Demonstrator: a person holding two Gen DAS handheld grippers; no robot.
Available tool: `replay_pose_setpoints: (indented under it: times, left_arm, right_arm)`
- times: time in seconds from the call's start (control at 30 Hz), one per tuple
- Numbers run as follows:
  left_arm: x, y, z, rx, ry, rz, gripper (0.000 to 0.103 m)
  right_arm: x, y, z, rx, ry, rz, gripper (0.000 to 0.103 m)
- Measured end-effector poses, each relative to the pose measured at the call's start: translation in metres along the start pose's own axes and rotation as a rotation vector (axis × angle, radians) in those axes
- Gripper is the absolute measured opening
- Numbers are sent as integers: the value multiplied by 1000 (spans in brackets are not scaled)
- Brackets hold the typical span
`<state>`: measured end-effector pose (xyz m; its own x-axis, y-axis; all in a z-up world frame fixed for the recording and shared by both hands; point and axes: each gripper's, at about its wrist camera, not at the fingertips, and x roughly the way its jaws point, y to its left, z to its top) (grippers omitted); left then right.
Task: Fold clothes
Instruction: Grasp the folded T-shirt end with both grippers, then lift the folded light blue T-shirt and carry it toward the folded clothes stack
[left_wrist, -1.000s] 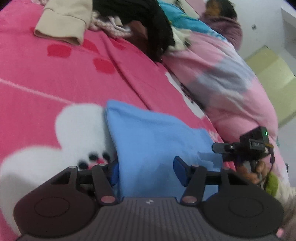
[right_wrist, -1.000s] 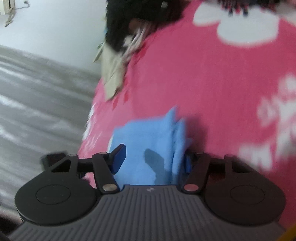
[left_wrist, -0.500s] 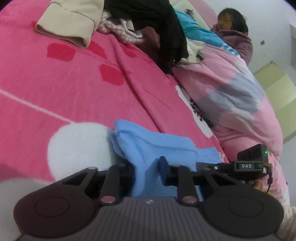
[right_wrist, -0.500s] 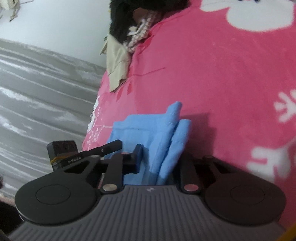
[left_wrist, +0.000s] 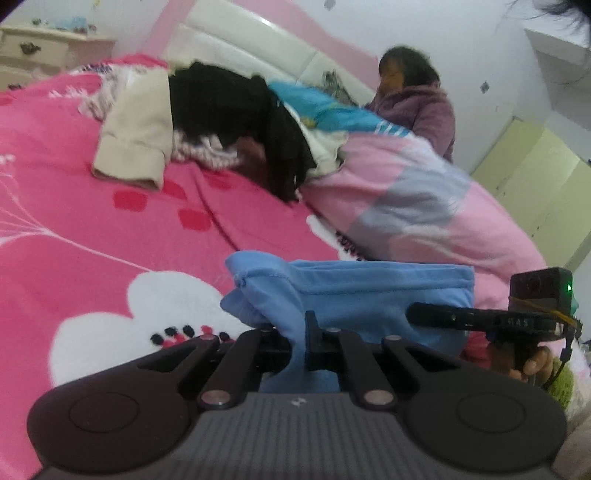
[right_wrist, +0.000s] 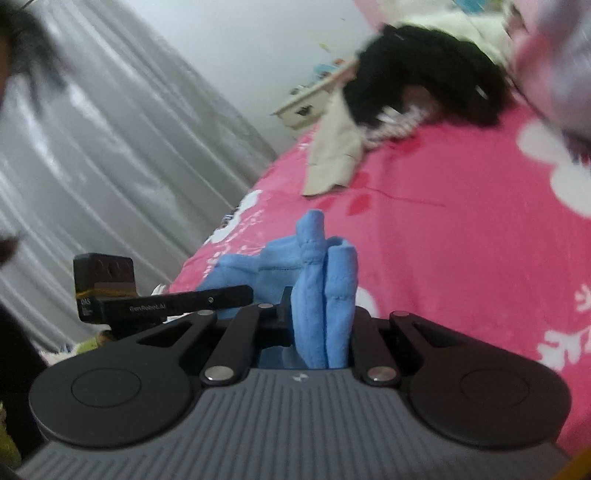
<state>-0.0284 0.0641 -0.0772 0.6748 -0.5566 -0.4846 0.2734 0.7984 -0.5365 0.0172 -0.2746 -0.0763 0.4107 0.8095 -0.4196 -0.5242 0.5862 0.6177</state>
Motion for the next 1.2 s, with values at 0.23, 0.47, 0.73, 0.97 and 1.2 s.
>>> replay_pose_setpoints:
  times: [0.23, 0.47, 0.73, 0.97, 1.2]
  left_arm:
    - [-53, -17, -13, 16, -91, 41, 5]
    - [-110, -25, -30, -18, -189, 106, 5]
    - [-193, -39, -60, -69, -340, 211, 5]
    - [-256, -43, -83, -137, -444, 296, 5]
    - [-292, -36, -99, -183, -501, 317, 5]
  right_arm:
    - [-23, 51, -5, -117, -41, 42, 6]
    - [-22, 90, -8, -204, -44, 121, 6]
    - [-5, 146, -4, -351, 4, 246, 6]
    - [21, 194, -3, -445, 62, 329, 6]
    - [40, 229, -5, -475, 93, 358, 6]
